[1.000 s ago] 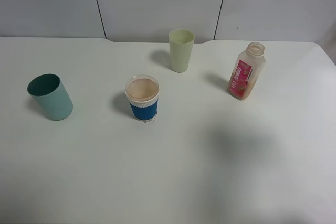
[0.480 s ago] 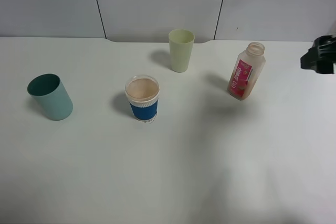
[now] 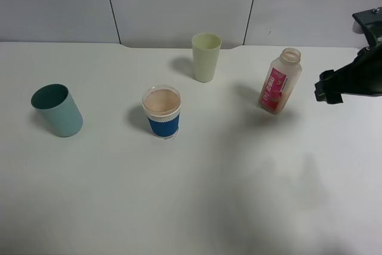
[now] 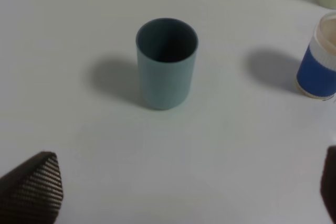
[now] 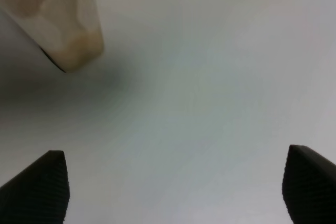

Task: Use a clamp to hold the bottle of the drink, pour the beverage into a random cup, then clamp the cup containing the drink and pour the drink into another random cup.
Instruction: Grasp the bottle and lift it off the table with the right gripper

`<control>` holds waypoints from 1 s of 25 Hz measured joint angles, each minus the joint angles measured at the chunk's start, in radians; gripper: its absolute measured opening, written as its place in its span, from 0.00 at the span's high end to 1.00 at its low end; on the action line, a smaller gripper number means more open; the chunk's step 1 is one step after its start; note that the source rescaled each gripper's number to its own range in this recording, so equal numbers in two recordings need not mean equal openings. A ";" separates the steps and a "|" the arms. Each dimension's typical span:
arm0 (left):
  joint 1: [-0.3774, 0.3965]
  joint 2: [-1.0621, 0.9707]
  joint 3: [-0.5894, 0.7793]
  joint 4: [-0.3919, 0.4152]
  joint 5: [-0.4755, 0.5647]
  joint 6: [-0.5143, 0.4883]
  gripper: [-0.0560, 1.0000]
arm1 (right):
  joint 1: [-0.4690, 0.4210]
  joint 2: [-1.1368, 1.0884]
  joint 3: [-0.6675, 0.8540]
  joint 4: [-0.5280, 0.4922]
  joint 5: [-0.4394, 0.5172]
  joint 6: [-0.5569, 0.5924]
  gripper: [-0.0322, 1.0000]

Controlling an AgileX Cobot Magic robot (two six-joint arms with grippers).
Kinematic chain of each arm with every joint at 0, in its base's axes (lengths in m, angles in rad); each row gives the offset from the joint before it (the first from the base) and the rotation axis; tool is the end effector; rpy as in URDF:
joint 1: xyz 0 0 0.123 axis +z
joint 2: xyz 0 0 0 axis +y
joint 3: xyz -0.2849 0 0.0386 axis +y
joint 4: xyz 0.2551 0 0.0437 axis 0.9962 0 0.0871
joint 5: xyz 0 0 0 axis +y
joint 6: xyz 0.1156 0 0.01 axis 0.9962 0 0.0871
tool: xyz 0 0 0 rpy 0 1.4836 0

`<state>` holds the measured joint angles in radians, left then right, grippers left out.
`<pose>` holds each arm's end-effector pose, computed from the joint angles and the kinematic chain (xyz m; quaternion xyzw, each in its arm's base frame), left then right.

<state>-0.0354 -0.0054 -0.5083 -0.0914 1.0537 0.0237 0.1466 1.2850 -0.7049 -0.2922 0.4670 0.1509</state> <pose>0.0193 -0.0099 0.2730 0.0269 0.8465 -0.0487 0.5295 0.2610 0.0233 0.2108 -0.1022 0.9438 -0.0564 0.3093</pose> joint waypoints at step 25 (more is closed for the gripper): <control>0.000 0.000 0.000 0.000 0.000 0.000 0.00 | -0.162 0.139 0.213 -0.286 -0.695 -0.001 0.31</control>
<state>-0.0354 -0.0054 -0.5083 -0.0914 1.0537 0.0237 -0.0157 1.4241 -0.4918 -0.5779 -0.2285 0.1499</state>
